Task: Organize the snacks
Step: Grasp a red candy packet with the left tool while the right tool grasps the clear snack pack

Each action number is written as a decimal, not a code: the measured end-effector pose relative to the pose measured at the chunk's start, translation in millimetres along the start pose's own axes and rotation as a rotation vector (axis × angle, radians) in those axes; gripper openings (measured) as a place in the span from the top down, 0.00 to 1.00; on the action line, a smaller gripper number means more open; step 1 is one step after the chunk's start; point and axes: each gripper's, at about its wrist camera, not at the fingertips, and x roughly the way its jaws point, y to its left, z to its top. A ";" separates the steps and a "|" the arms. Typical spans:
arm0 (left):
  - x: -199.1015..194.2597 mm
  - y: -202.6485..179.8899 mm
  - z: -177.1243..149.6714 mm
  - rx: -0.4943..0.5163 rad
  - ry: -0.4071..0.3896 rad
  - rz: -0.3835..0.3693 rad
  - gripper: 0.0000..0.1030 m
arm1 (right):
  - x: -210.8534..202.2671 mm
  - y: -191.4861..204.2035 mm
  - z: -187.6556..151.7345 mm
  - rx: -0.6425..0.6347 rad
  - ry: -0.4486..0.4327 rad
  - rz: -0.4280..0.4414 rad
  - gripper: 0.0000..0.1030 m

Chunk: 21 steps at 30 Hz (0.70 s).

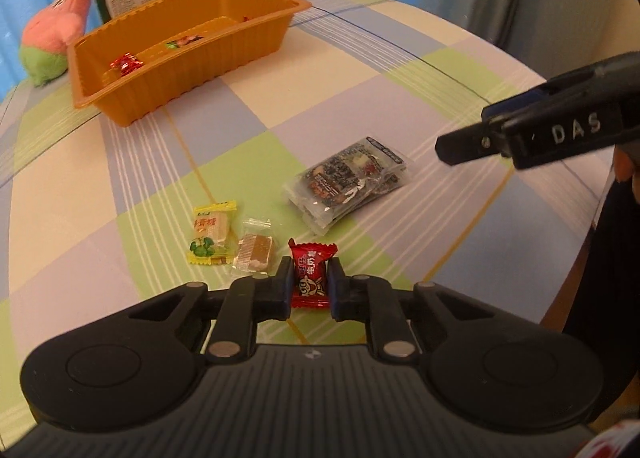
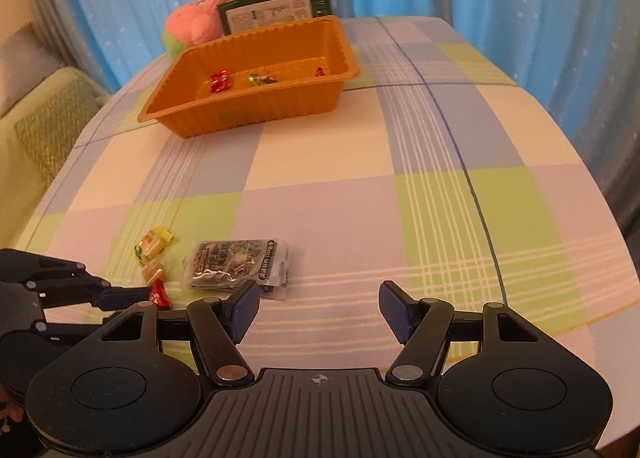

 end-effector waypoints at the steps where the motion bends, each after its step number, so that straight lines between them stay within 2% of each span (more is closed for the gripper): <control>1: -2.0 1.2 -0.7 -0.026 -0.005 -0.001 0.86 | 2.0 1.5 1.2 -0.025 0.005 0.009 0.36; 8: -19.4 17.1 -1.6 -0.168 -0.047 0.017 0.86 | 21.4 30.1 1.0 -0.354 0.021 0.068 0.36; 15: -27.6 31.8 -2.4 -0.224 -0.063 0.044 0.86 | 46.6 56.4 -10.3 -0.656 0.016 0.067 0.36; 18: -29.2 35.3 -2.9 -0.235 -0.068 0.049 0.86 | 58.8 61.3 -9.9 -0.711 0.016 0.056 0.36; 21: -28.1 38.4 -4.2 -0.252 -0.069 0.049 0.86 | 68.0 63.9 -3.1 -0.709 0.011 0.069 0.36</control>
